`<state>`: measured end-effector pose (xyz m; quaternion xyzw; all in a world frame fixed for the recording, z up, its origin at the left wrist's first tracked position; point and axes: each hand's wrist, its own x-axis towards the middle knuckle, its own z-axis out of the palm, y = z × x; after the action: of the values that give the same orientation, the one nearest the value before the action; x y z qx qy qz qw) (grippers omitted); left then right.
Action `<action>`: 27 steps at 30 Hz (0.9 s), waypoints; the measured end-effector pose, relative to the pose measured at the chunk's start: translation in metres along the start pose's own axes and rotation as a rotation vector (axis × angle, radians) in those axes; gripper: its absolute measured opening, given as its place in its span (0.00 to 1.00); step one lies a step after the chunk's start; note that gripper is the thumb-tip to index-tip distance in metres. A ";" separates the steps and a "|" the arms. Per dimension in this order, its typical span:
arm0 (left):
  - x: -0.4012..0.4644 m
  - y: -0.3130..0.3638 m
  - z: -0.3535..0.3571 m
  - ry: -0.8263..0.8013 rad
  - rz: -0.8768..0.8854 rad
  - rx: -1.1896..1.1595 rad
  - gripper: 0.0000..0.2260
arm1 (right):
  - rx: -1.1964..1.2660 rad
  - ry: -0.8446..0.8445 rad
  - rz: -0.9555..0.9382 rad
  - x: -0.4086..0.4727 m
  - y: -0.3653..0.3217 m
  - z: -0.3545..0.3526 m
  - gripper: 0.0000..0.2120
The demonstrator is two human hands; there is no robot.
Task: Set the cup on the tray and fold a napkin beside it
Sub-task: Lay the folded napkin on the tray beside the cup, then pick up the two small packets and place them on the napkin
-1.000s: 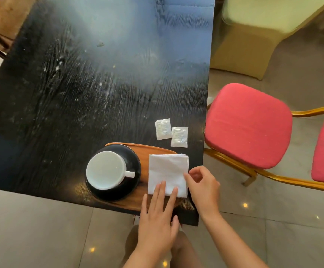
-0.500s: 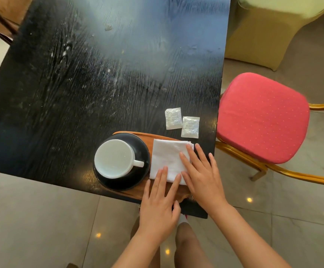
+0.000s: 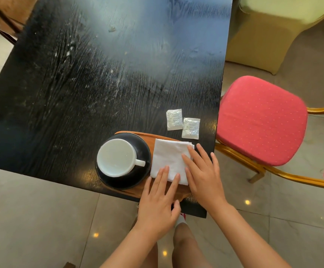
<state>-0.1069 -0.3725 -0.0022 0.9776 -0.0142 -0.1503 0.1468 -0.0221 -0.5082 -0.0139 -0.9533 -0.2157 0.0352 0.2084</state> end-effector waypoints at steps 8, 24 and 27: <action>0.099 -0.008 -0.090 0.423 0.005 -0.340 0.10 | 0.125 0.045 0.158 0.078 0.026 -0.044 0.16; 0.209 -0.032 -0.063 0.072 -0.152 -0.047 0.10 | 0.037 -0.082 0.277 0.118 0.046 -0.017 0.08; 0.200 -0.034 -0.075 0.026 -0.279 -0.324 0.07 | 0.281 -0.110 0.383 0.119 0.042 -0.028 0.03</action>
<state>0.1057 -0.3325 -0.0013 0.9355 0.1476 -0.1567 0.2801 0.1070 -0.5028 -0.0028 -0.9352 -0.0351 0.1558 0.3162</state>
